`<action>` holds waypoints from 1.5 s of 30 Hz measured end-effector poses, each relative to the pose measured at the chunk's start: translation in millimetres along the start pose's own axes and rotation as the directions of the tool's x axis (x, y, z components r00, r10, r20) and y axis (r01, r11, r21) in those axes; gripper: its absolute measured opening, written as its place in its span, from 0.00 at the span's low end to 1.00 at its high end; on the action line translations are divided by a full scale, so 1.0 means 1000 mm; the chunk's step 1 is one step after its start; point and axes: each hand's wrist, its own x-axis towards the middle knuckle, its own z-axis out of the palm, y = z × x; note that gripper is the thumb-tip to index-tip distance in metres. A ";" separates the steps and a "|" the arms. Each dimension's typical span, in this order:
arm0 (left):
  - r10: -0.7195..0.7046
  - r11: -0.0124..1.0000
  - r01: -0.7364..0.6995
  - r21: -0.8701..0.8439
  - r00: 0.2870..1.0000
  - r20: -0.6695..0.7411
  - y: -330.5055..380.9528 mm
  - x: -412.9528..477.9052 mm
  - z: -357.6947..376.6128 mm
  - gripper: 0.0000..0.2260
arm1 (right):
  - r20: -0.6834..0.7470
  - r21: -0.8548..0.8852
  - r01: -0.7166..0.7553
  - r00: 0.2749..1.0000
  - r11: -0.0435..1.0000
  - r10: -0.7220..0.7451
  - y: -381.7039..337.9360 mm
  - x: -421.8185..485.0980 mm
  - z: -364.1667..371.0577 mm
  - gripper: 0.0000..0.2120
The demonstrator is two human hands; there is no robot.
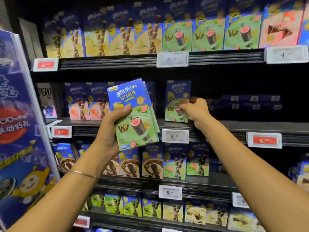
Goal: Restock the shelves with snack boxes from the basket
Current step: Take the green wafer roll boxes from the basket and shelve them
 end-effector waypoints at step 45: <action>0.000 0.994 0.004 0.111 0.999 -0.034 -0.032 0.076 0.029 0.35 | 0.253 -0.012 0.295 0.925 0.955 -0.282 -0.028 -0.087 -0.004 0.18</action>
